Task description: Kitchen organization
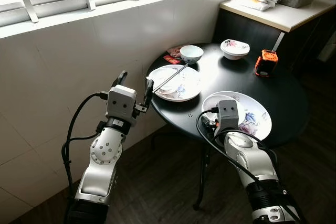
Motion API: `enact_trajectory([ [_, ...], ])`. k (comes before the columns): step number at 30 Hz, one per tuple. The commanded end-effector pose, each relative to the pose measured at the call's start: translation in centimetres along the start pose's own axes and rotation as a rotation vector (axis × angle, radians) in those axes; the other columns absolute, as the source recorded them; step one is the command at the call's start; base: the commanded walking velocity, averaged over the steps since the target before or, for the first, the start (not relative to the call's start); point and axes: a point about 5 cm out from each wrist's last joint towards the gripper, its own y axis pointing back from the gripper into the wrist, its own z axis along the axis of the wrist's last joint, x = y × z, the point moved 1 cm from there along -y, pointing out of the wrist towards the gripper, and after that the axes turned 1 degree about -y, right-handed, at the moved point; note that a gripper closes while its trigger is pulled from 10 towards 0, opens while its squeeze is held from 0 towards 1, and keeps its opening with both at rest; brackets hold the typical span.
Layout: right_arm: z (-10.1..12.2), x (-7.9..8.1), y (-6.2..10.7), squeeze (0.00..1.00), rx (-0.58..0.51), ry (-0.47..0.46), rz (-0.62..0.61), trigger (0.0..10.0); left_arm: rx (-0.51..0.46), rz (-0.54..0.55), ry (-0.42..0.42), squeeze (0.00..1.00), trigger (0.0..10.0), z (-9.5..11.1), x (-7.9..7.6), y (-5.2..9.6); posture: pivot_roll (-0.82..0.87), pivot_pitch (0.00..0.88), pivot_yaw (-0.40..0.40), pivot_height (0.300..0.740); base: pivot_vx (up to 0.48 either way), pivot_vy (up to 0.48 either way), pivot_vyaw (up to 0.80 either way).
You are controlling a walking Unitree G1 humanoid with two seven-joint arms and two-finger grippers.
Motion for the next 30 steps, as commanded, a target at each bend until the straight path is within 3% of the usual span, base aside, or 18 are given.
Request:
enact_trajectory([
  [1, 0.1, -0.4, 0.0, 0.0, -0.003, 0.015, -0.019, 0.0, 0.016, -0.004, -0.001, 0.0, 10.0, -0.2, -0.1, 0.0, -0.05, 0.0, -0.074, 0.74, 0.0, 0.0, 0.0],
  [11, 0.1, -0.4, 0.1, 0.0, -0.014, 0.023, -0.028, 0.0, 0.026, -0.008, -0.003, 0.0, 10.0, -0.4, -0.2, 0.0, -0.05, 0.0, -0.073, 0.74, 0.0, 0.0, 0.0],
  [18, 1.0, -0.3, 0.4, 0.0, -0.084, 0.05, -0.04, 0.0, 0.03, -0.006, -0.006, 0.0, 10.0, -0.5, -0.2, 0.1, -0.05, 0.0, -0.075, 0.74, 0.0, 0.0, 0.0],
  [24, 2.9, 0.0, 1.1, 0.0, -0.212, 0.086, -0.062, 0.0, 0.035, -0.008, -0.005, 0.0, 10.0, -0.6, -0.2, 0.2, -0.05, 0.0, -0.074, 0.74, 0.0, 0.0, 0.0],
  [30, 6.6, 0.7, 2.7, 0.0, -0.442, 0.213, -0.123, 0.0, 0.035, -0.008, 0.001, 0.0, 10.0, -0.6, -0.3, 0.2, -0.05, 0.0, -0.073, 0.74, 0.0, 0.0, 0.0],
])
